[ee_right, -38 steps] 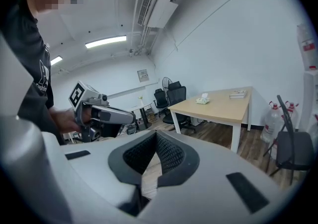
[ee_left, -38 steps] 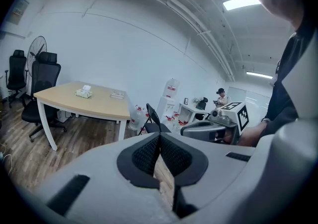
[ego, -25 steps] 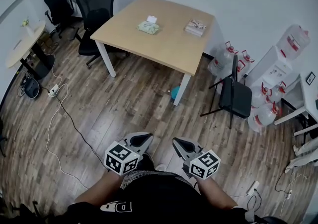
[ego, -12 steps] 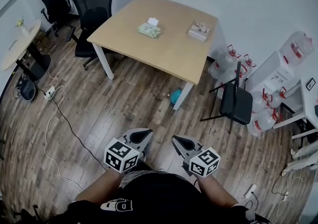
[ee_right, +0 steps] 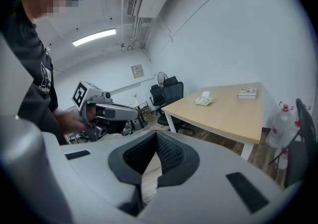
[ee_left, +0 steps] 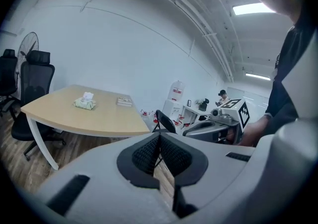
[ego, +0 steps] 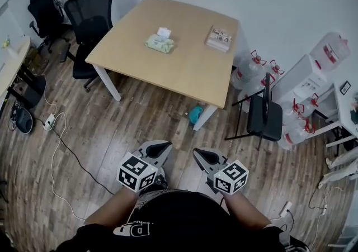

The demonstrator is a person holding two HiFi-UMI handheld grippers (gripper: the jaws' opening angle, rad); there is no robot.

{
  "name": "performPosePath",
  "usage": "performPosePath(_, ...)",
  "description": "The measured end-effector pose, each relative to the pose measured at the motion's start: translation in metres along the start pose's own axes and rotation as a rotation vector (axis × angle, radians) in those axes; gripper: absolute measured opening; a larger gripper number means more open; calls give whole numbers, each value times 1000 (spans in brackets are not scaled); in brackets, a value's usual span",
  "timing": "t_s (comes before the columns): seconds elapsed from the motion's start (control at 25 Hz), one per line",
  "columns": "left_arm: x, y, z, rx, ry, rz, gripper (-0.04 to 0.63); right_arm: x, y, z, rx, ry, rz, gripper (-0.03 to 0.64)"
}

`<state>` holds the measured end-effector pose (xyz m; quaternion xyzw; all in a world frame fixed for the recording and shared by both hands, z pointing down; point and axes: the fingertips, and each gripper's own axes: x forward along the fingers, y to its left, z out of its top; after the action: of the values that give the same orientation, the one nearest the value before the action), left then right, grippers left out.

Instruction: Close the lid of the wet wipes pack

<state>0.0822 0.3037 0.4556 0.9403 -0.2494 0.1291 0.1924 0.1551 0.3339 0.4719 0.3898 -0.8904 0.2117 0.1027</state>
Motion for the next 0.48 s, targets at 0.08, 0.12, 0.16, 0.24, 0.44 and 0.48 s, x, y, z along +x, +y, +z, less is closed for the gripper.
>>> performPosePath(0.08,4,19,9,9,-3,-13,17,15,-7,9,-1,-3,-17,6)
performPosePath(0.12,5,28,13,13,-5,-19,17,23,-10,13,-2,-4,-24,6)
performPosePath(0.16,6,38,17,16,-7,-24,17,31,-13,17,-3,-4,-30,6)
performPosePath(0.24,7,56,25,23,-12,-33,17,48,-18,25,-3,-6,-40,6)
performPosePath(0.44,1,96,32,38,-4,-43,17,85,-26,39,-2,-16,-60,6)
performPosePath(0.48,0,104,33,36,-2,-41,17,92,-26,43,-3,-18,-61,6)
